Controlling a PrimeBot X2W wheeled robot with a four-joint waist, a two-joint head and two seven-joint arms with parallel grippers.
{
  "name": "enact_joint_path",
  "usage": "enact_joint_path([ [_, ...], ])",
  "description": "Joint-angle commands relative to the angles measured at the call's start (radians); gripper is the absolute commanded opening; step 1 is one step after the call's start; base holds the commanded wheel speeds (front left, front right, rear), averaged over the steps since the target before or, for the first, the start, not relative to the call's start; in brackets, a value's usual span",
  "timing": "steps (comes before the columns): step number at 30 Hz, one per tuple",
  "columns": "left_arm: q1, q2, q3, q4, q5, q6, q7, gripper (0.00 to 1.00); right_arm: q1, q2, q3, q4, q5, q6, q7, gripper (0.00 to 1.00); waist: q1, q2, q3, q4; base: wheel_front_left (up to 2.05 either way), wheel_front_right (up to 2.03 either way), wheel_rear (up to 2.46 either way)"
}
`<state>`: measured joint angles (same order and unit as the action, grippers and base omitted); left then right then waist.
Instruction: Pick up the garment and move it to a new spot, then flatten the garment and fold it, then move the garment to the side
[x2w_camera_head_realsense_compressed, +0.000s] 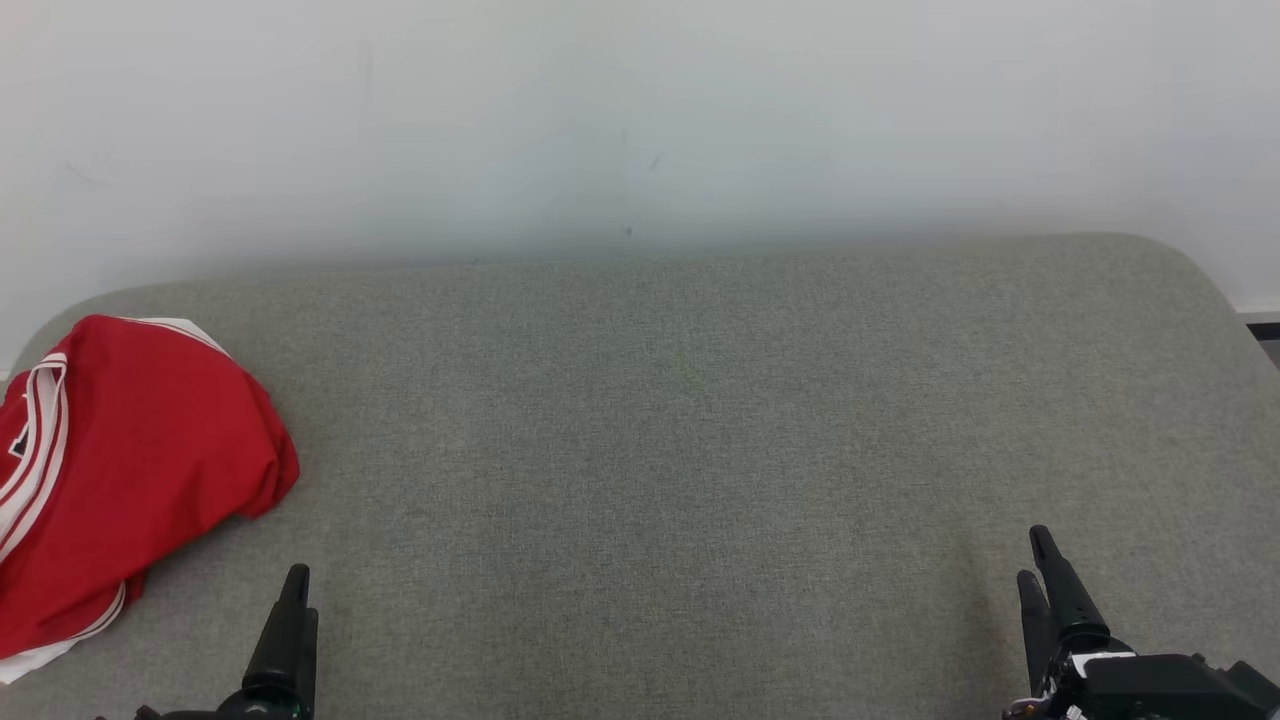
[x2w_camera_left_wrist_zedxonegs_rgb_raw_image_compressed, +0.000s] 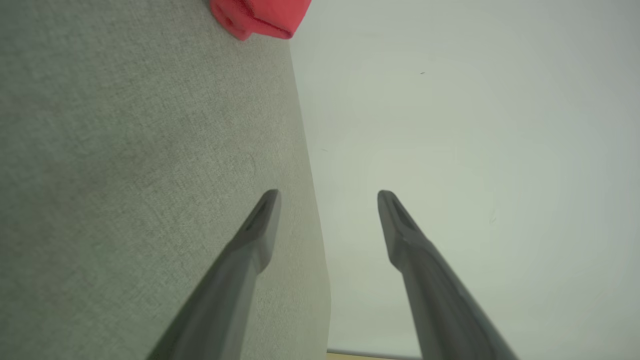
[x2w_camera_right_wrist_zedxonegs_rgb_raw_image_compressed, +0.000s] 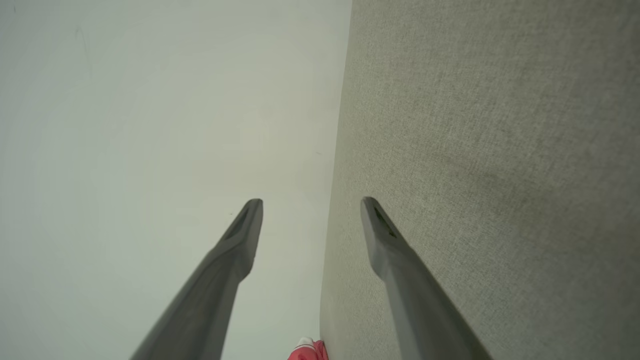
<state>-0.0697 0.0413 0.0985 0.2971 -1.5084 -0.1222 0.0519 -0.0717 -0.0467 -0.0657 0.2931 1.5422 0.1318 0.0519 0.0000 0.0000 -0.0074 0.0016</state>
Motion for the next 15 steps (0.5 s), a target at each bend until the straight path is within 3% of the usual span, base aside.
enact_joint_path([
  [1, -0.007, 0.005, 0.002, -0.016, 0.034, 0.003, -0.009, 1.00, -0.014, -0.007, 0.007, -0.014, -0.026, 0.000, -0.010, 1.00, 0.0000, 0.0000, -0.001, 0.001, 0.00, 0.00, 0.00],
  [15, 0.008, 0.006, -0.023, -0.050, 0.299, 0.042, -0.073, 1.00, -0.016, -0.004, 0.012, -0.010, -0.337, 0.000, -0.073, 1.00, 0.0000, 0.0000, -0.006, 0.007, 0.00, 0.00, 0.00],
])
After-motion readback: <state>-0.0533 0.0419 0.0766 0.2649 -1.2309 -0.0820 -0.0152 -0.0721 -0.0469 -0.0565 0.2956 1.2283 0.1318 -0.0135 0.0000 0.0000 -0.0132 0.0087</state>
